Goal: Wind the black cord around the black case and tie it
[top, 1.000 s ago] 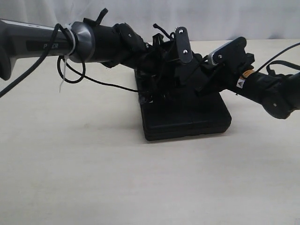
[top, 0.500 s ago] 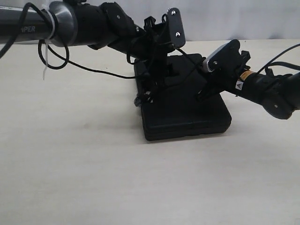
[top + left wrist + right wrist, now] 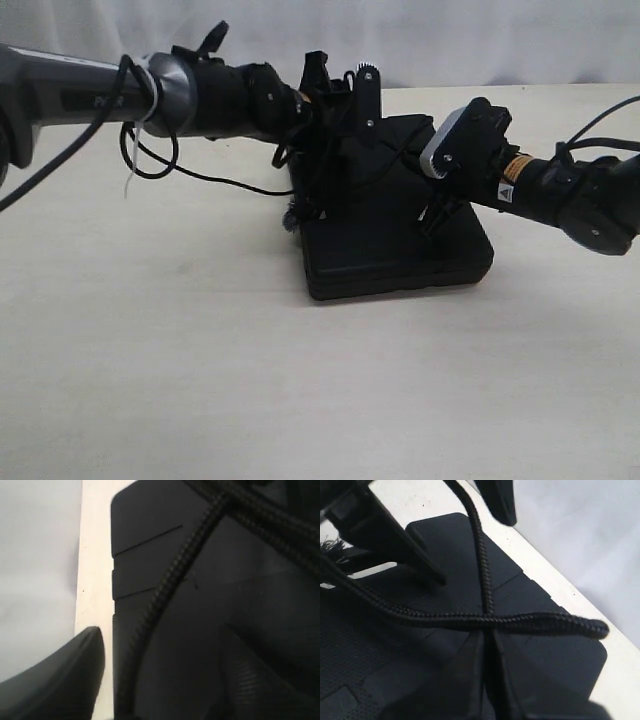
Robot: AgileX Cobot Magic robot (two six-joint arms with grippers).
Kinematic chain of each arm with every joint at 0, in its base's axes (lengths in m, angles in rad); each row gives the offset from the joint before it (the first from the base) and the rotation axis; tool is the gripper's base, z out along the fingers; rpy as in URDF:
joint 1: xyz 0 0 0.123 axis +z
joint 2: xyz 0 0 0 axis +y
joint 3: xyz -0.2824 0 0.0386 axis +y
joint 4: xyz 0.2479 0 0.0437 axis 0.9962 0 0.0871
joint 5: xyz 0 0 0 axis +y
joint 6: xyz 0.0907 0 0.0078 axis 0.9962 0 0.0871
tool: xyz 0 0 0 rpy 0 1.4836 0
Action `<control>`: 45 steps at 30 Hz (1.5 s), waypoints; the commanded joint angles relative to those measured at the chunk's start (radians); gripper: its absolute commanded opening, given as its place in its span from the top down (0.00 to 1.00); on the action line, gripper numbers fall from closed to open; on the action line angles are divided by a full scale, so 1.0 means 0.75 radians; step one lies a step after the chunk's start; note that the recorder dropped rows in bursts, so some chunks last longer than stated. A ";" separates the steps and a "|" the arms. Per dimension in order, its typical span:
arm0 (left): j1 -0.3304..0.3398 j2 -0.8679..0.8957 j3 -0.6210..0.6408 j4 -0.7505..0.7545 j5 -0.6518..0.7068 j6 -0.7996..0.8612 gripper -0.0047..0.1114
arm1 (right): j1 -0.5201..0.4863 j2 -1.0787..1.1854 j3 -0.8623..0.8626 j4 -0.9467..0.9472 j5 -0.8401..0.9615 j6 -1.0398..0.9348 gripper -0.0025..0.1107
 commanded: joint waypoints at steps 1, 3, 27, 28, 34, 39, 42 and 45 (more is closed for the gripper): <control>-0.005 0.016 0.001 0.032 -0.098 -0.037 0.51 | 0.001 -0.012 0.003 -0.066 -0.039 -0.010 0.94; -0.008 0.016 0.001 0.032 -0.098 -0.079 0.63 | 0.001 -0.012 0.003 -0.074 -0.041 -0.010 0.94; -0.016 -0.055 0.001 0.032 -0.021 -0.336 0.96 | 0.001 -0.088 0.003 0.111 0.171 -0.149 0.55; -0.016 -0.058 0.001 0.032 -0.021 -0.353 0.96 | 0.001 -0.108 0.003 0.115 0.197 -0.143 0.55; -0.016 -0.110 0.001 0.032 0.039 -0.401 0.96 | 0.001 -0.223 0.005 0.217 0.319 -0.103 0.55; -0.016 -0.146 0.001 0.037 0.094 -0.462 0.96 | 0.001 -0.310 0.013 0.249 0.377 -0.009 0.55; -0.016 -0.149 0.001 0.041 0.110 -0.462 0.96 | 0.001 -0.372 0.036 0.246 0.369 0.017 0.55; -0.016 -0.149 0.001 0.041 0.110 -0.462 0.96 | 0.001 -0.412 0.062 0.188 0.245 0.156 0.55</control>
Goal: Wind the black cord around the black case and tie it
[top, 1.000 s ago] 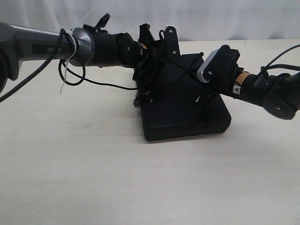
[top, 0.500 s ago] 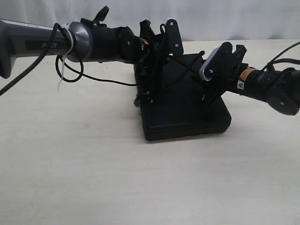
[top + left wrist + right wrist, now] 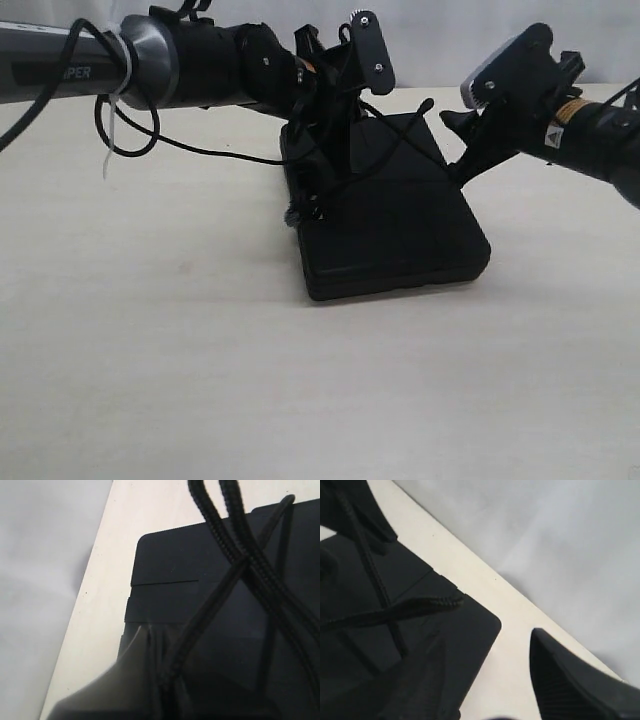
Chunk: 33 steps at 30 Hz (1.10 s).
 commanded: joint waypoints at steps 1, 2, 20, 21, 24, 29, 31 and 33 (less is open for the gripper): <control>0.000 -0.019 0.001 -0.006 -0.003 -0.021 0.96 | 0.001 -0.061 0.042 -0.097 -0.186 0.211 0.55; 0.000 -0.019 0.001 -0.006 -0.003 -0.021 0.96 | 0.001 -0.061 0.050 -0.146 -0.266 0.289 0.55; 0.000 -0.019 0.001 -0.002 0.023 -0.021 0.96 | -0.001 0.222 -0.150 -0.205 0.110 0.429 0.66; 0.000 -0.019 0.001 -0.002 0.023 -0.021 0.96 | -0.001 0.222 -0.150 -0.205 0.123 0.416 0.66; 0.000 -0.019 0.001 -0.002 0.023 -0.021 0.96 | -0.001 0.222 -0.150 -0.205 0.179 0.350 0.66; 0.000 -0.019 0.001 -0.002 0.023 -0.021 0.96 | -0.004 0.222 -0.150 -0.205 0.369 0.185 0.66; 0.000 -0.019 0.001 -0.002 0.023 -0.021 0.96 | -0.004 0.220 -0.150 -0.205 0.388 0.179 0.66; 0.000 -0.019 0.001 -0.002 0.023 -0.021 0.96 | -0.004 0.171 -0.150 -0.205 0.395 0.196 0.66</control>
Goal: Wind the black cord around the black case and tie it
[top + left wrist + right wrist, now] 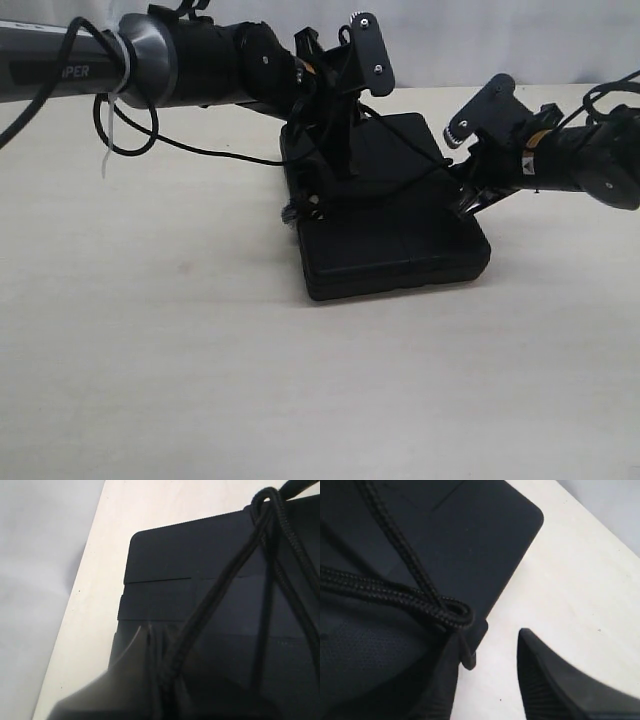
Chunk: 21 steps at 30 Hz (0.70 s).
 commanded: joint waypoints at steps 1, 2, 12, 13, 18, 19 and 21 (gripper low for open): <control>0.000 -0.015 0.001 -0.004 -0.011 -0.010 0.96 | -0.001 -0.088 -0.001 0.007 0.052 0.016 0.66; 0.000 -0.015 0.001 -0.004 -0.011 -0.010 0.96 | -0.001 -0.126 -0.001 0.007 0.101 0.021 0.66; 0.000 -0.015 0.001 -0.005 -0.002 -0.010 0.96 | 0.218 -0.140 0.008 0.134 -0.143 0.035 0.65; 0.000 -0.015 0.001 -0.005 -0.002 -0.010 0.96 | 0.218 -0.118 -0.012 0.154 -0.124 0.035 0.65; 0.000 -0.015 0.001 -0.005 0.001 -0.010 0.96 | 0.211 -0.004 -0.097 0.235 -0.108 0.019 0.65; 0.000 -0.015 0.001 -0.005 0.001 -0.010 0.96 | 0.211 0.015 -0.113 0.246 -0.105 0.012 0.65; 0.000 -0.015 0.001 -0.005 0.011 -0.010 0.96 | 0.211 0.040 -0.141 0.246 -0.067 -0.019 0.65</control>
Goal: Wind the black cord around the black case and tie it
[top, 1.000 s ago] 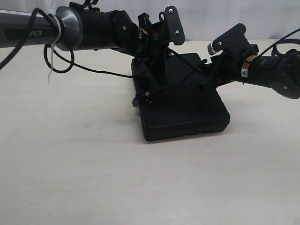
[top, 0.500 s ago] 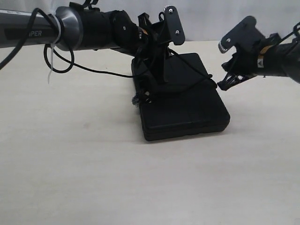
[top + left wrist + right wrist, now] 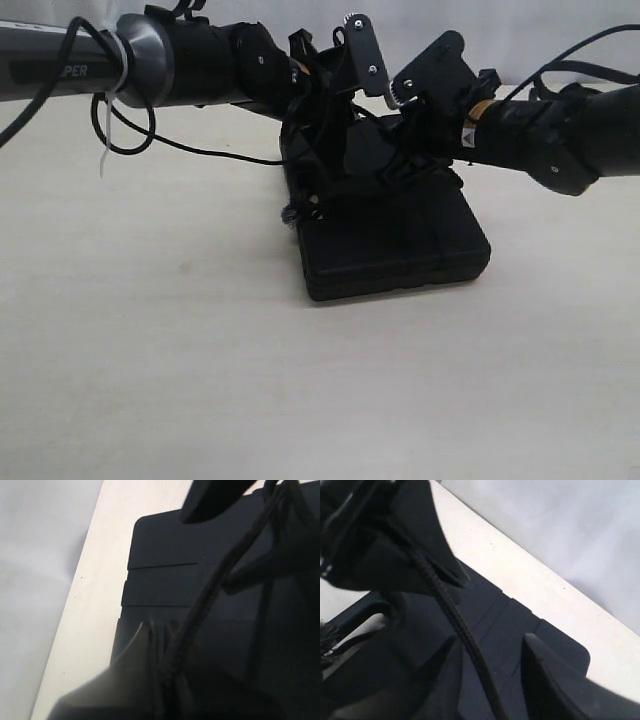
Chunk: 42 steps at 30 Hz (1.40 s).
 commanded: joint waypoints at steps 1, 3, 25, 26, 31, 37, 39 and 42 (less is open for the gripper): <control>-0.006 -0.015 0.001 -0.008 0.007 -0.010 0.96 | -0.006 0.068 -0.056 0.042 0.101 -0.068 0.65; -0.006 -0.015 0.001 -0.008 0.007 -0.007 0.96 | -0.006 0.072 -0.058 0.042 0.144 -0.132 0.65; -0.006 -0.027 0.001 -0.008 0.113 0.101 0.96 | 0.024 0.136 -0.019 -0.021 0.034 -0.319 0.59; -0.006 -0.030 0.001 -0.008 0.127 0.104 0.96 | 0.014 0.145 -0.019 -0.006 0.034 -0.346 0.61; -0.006 -0.032 0.001 -0.008 0.128 0.104 0.96 | -0.028 0.150 -0.019 0.058 0.037 -0.358 0.86; -0.006 -0.032 0.001 -0.012 0.102 0.100 0.96 | -0.038 0.150 -0.019 0.058 0.046 -0.348 0.94; -0.006 -0.032 0.001 -0.024 0.083 0.055 0.95 | -0.040 0.150 -0.019 0.086 0.065 -0.345 0.94; -0.006 -0.032 0.001 -0.024 0.077 0.055 0.82 | -0.062 0.150 -0.019 0.107 0.069 -0.339 0.94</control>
